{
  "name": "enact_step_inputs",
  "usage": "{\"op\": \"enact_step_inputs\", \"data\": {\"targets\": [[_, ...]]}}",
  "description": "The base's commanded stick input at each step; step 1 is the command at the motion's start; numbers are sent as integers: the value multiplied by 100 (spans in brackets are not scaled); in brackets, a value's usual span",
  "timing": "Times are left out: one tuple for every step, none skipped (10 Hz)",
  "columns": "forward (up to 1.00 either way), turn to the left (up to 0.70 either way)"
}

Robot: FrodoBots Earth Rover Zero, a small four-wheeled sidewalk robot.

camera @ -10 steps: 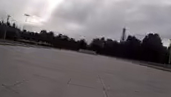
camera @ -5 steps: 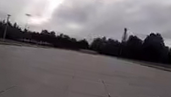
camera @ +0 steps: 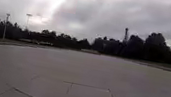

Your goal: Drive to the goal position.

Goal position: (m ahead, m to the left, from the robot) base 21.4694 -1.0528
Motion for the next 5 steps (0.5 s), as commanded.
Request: {"op": "enact_step_inputs", "data": {"targets": [[70,2],[70,3],[70,3],[70,2],[70,2]]}}
